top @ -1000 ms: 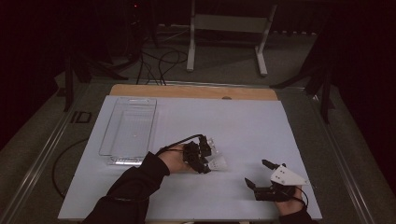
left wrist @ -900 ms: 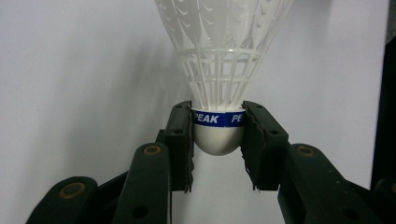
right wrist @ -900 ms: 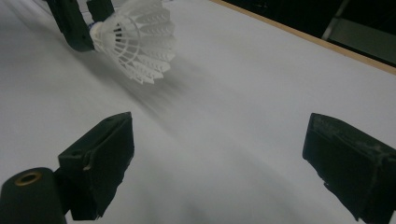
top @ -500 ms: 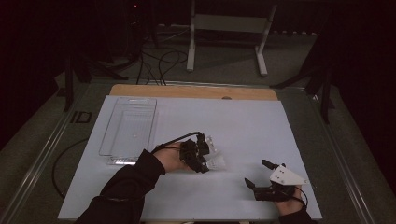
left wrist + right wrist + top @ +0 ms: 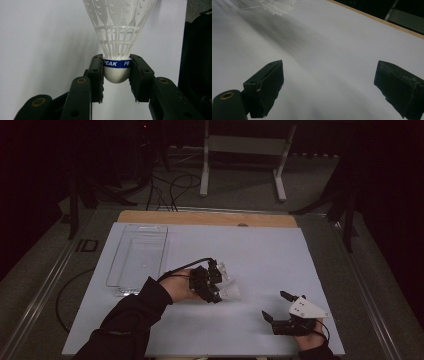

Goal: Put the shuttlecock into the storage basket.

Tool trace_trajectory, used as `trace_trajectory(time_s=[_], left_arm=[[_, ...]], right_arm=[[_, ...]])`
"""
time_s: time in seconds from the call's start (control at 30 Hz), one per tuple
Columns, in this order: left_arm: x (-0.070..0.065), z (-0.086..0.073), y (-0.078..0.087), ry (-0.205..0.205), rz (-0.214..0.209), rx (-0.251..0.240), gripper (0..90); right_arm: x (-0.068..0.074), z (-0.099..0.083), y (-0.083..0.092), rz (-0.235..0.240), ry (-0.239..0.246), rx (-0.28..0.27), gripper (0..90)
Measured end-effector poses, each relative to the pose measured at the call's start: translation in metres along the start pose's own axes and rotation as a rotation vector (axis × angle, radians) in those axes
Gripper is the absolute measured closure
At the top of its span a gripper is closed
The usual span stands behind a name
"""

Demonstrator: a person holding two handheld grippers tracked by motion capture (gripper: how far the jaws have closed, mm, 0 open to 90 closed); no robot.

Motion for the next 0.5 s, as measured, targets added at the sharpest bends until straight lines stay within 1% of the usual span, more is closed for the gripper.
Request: trace_trajectory(time_s=[0.17, 0.23, 0.3, 0.33, 0.5], left_arm=[[0.0, -0.003, 0.005, 0.003, 0.019, 0.01, 66.7], [0.0, -0.003, 0.007, 0.004, 0.014, 0.005, 66.6], [-0.001, -0.004, 0.01, -0.002, 0.016, 0.003, 66.7], [-0.002, -0.005, 0.013, -0.007, 0.011, 0.0, 66.7], [-0.004, -0.007, 0.017, -0.014, 0.012, 0.005, 66.7]], right_arm=[[0.0, 0.0, 0.0, 0.0, -0.003, -0.001, 8.8], [0.0, 0.0, 0.0, -0.001, -0.003, -0.001, 8.8], [0.0, 0.0, 0.0, 0.0, 0.0, 0.0, 8.8], [0.0, 0.0, 0.0, 0.0, 0.0, 0.0, 8.8], [0.0, 0.0, 0.0, 0.001, 0.002, 0.001, 8.8]])
Point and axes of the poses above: each handheld gripper's, and its own axes: y roughly backward along the jaws, z roughly out of its top, x roughly to its left, the point moved 5 cm from there along -y, roughly forward along the jaws, and after that the axes turned 12 degrees about x, right-handed, at the moved point
